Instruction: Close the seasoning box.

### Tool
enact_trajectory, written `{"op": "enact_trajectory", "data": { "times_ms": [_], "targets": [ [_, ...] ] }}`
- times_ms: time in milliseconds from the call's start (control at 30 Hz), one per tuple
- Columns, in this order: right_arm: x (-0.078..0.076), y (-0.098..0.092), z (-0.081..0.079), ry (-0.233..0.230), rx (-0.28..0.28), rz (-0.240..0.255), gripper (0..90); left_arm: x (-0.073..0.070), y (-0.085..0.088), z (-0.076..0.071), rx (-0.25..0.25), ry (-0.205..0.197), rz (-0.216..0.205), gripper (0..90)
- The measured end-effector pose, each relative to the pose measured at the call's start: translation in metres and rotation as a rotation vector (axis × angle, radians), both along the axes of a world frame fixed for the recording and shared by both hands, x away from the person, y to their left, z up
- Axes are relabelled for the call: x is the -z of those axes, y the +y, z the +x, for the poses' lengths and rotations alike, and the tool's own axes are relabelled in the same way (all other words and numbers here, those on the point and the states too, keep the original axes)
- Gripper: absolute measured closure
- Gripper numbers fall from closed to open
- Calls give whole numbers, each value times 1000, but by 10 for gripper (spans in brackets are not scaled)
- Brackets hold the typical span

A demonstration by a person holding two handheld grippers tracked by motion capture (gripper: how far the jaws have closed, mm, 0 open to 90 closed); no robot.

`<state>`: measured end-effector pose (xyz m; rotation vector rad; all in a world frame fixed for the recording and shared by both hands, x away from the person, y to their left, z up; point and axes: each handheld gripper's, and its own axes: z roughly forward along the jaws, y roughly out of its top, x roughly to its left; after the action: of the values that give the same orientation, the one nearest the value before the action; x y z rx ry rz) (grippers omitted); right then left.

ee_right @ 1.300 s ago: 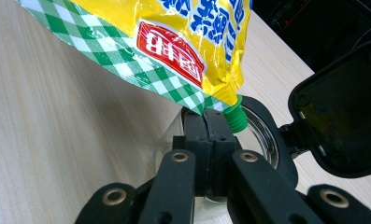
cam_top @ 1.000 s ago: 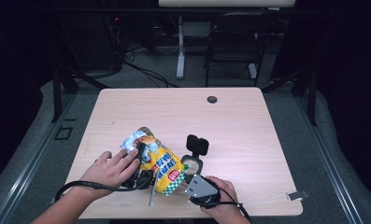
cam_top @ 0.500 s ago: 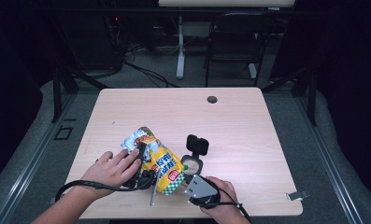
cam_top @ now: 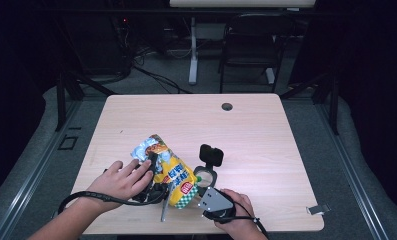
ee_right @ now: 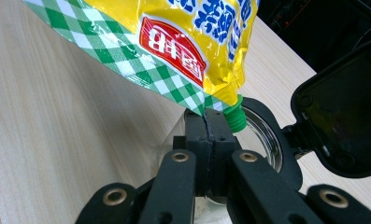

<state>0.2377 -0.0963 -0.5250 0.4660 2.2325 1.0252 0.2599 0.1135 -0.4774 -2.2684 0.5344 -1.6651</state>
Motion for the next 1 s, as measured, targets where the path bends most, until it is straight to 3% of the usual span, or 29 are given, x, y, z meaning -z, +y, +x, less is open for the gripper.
{"op": "enact_trajectory", "data": {
  "times_ms": [600, 700, 1000],
  "targets": [
    [1, -1, 0, 3, 10, 6, 900, -3, -4, -1, 16, -13, 23, 718],
    [1, -1, 0, 6, 11, 8, 900, -3, -3, -1, 0, 10, 21, 722],
    [2, -1, 1, 6, 11, 5, 900, -6, -6, -3, 24, -12, 71, 727]
  ]
}}
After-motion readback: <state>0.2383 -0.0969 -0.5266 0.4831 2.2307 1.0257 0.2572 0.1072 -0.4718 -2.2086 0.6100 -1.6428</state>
